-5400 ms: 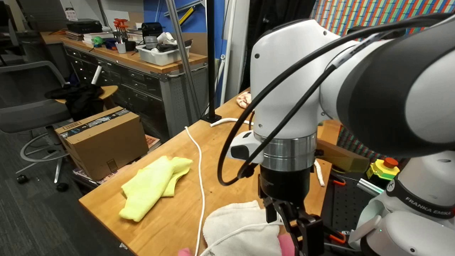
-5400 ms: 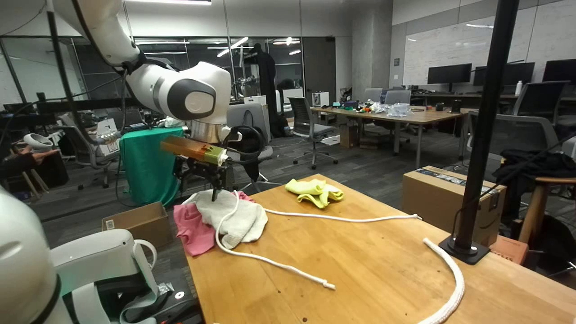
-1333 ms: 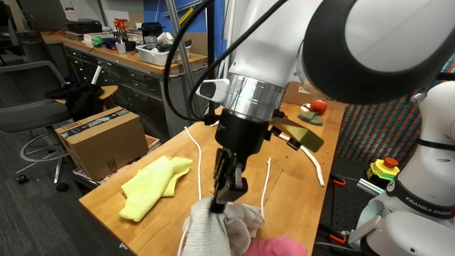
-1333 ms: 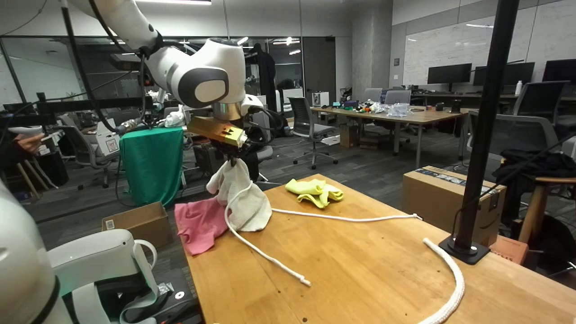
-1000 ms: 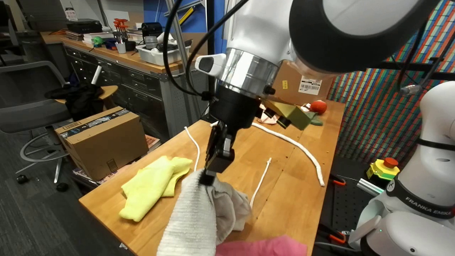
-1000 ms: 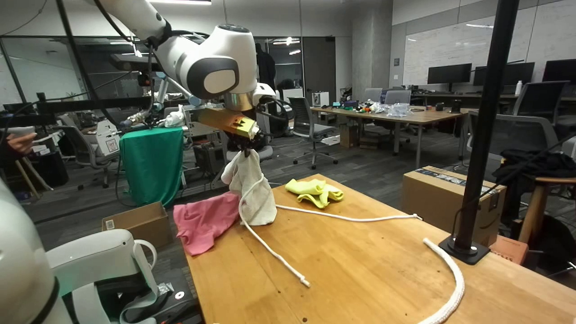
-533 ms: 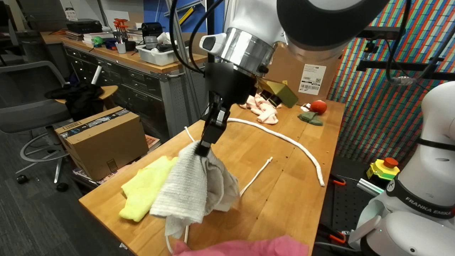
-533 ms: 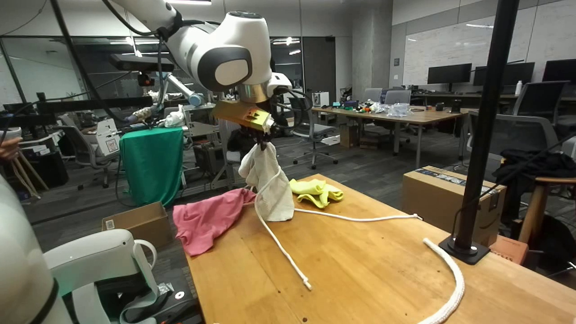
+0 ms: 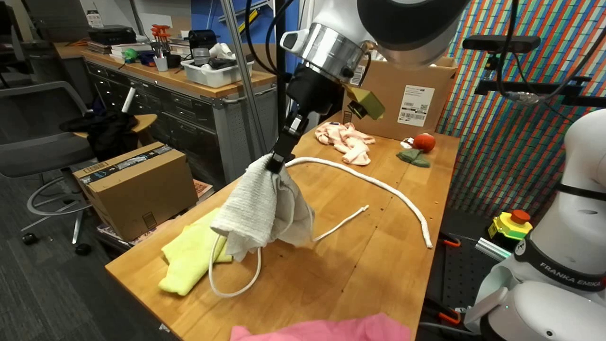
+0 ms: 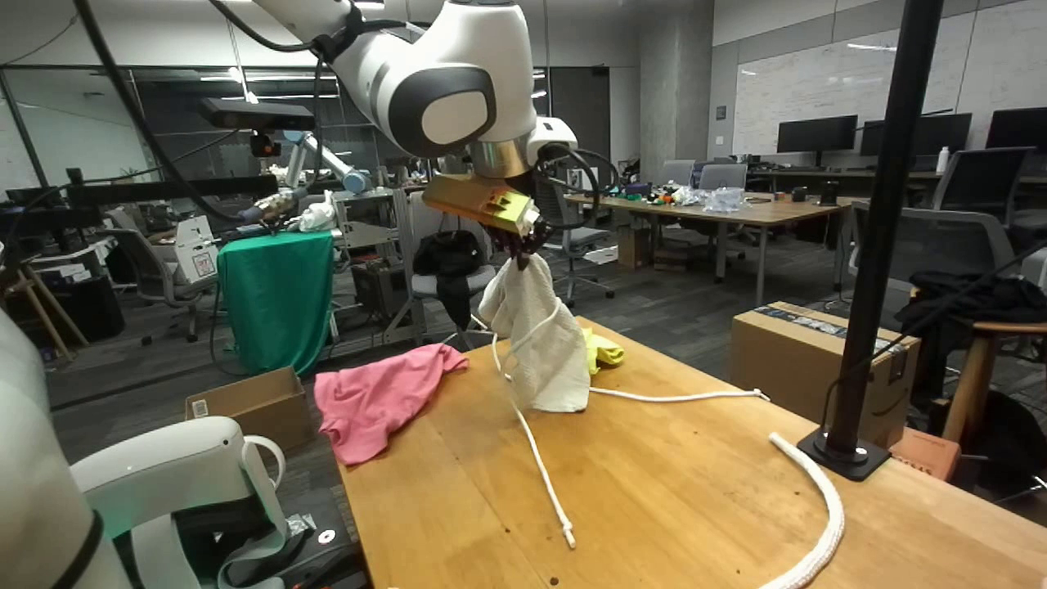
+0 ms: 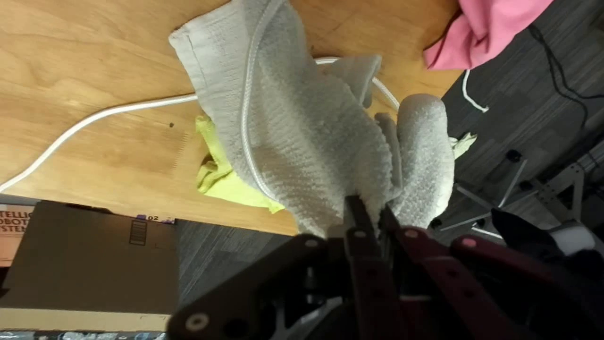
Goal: Separate all the items on the table.
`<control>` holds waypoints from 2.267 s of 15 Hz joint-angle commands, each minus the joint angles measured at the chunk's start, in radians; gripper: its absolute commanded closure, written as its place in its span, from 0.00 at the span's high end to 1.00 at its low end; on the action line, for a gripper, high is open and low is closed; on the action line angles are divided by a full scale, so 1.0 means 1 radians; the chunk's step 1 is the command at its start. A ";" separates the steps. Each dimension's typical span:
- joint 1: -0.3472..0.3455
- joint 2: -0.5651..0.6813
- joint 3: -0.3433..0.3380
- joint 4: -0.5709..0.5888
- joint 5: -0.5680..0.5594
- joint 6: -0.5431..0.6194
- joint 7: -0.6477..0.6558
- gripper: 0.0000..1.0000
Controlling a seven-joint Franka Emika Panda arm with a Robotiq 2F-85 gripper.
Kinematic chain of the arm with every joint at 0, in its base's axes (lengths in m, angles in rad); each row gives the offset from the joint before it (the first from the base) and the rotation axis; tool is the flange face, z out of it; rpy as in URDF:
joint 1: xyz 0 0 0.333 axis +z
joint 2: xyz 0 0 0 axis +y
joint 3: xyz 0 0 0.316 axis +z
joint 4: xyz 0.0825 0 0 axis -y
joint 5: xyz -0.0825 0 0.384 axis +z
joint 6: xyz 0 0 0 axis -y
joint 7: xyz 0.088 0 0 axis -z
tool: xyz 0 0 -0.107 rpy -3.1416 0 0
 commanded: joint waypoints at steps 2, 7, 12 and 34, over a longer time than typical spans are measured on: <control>-0.026 -0.042 -0.033 -0.020 -0.023 0.007 0.024 0.05; -0.047 -0.053 -0.044 -0.042 -0.069 -0.009 0.038 0.05; -0.073 -0.106 -0.066 -0.049 -0.180 -0.180 0.026 0.05; -0.109 -0.209 -0.147 0.296 -0.330 -0.985 -0.080 0.05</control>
